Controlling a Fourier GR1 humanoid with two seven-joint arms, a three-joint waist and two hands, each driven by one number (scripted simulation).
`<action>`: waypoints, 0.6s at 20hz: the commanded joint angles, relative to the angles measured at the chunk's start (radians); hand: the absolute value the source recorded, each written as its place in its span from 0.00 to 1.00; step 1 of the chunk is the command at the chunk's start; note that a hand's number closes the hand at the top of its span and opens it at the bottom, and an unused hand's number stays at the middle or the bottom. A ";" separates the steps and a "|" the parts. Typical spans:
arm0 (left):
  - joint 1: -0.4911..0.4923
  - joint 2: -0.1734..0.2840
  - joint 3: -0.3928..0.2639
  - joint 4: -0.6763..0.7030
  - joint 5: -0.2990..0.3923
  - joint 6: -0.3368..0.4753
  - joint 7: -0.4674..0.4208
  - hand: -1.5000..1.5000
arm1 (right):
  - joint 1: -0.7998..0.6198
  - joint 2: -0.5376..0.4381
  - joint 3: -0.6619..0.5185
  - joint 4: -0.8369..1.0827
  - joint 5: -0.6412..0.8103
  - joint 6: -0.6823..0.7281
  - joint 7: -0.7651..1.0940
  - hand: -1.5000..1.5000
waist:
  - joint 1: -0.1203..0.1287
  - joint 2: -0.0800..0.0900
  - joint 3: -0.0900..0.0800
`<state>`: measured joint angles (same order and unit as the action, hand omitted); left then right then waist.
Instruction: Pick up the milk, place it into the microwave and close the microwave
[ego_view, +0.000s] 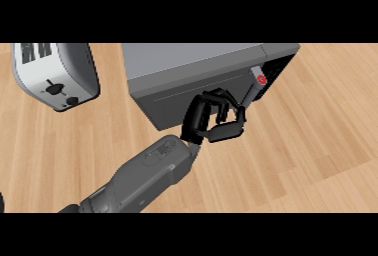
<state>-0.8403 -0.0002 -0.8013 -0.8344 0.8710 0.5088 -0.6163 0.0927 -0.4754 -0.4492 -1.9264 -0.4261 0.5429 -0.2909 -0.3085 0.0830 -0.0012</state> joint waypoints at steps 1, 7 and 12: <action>-0.089 0.000 0.047 0.073 0.033 -0.012 0.005 1.00 | -0.026 -0.032 -0.024 0.020 -0.010 0.001 0.006 0.00 | -0.012 0.012 -0.001; -0.099 0.000 0.030 0.094 0.048 -0.017 -0.018 1.00 | -0.051 -0.087 -0.048 0.050 -0.001 0.013 0.019 0.00 | -0.007 0.016 -0.001; -0.117 0.000 0.030 0.092 0.077 -0.012 -0.025 1.00 | -0.076 -0.134 -0.085 0.088 0.005 0.022 0.013 0.00 | -0.008 0.014 0.002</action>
<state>-0.8534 -0.0004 -0.8229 -0.8174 0.9234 0.5118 -0.6688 0.0322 -0.5750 -0.5107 -1.8676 -0.4267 0.5566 -0.2777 -0.3109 0.0850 0.0012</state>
